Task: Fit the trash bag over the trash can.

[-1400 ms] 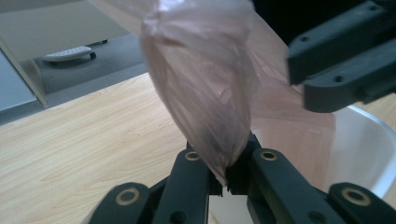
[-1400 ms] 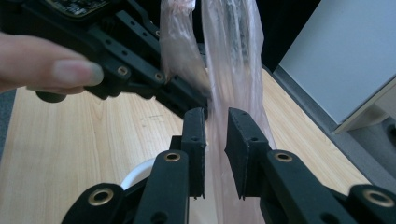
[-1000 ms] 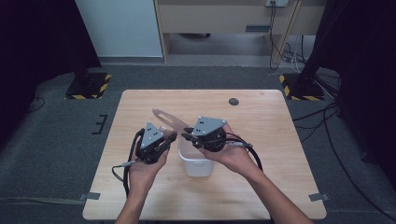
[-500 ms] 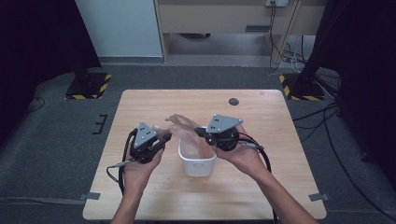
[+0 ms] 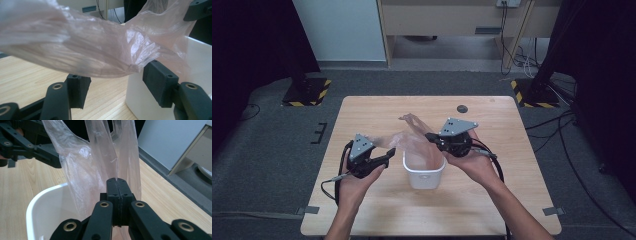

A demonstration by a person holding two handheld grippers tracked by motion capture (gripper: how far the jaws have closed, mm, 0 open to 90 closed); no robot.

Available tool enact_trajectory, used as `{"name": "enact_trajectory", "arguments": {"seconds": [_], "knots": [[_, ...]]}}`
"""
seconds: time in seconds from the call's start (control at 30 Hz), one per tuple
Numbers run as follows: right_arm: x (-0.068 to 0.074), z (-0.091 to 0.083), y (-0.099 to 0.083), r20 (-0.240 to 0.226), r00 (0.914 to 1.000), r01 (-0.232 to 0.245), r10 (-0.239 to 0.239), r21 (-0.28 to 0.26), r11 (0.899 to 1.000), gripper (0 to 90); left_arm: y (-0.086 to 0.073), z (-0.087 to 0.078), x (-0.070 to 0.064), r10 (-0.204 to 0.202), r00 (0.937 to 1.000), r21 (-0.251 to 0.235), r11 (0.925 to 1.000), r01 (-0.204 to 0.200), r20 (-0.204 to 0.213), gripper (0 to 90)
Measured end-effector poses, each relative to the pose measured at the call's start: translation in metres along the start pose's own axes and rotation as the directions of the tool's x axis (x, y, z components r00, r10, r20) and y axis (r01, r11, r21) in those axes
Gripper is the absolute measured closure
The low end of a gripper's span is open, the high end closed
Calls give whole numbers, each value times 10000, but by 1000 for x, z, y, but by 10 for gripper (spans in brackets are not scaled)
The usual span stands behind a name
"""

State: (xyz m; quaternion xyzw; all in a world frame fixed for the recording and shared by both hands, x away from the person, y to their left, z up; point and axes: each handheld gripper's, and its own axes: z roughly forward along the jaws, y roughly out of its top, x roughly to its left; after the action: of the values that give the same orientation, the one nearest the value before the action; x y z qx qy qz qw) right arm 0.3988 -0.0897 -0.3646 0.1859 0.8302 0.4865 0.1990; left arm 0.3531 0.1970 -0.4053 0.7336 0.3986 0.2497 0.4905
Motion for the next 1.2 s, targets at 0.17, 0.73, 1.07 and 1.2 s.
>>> {"name": "enact_trajectory", "arguments": {"seconds": [0.17, 0.73, 1.07, 1.2], "knots": [[-1, 1, -2, -47, 9999, -94, 94, -18, 10000, 900, -7, 8, 4, 114, 9999, 272, 9996, -114, 4, 429], [1, 4, -4, -240, 9996, -177, 177, -16, 9998, 900, -1, 6, -1, -176, 9958, -281, 9994, 202, 901, 465], [8, 7, -3, -567, 9984, -9, 14, 86, 10000, 900, 4, 6, -3, -901, 9841, -620, 9930, 1006, 1534, 517], [11, 10, -3, -720, 9974, 102, -92, 134, 9999, 900, 6, 7, -3, -970, 9804, -659, 9918, 1096, 1712, 552]]}}
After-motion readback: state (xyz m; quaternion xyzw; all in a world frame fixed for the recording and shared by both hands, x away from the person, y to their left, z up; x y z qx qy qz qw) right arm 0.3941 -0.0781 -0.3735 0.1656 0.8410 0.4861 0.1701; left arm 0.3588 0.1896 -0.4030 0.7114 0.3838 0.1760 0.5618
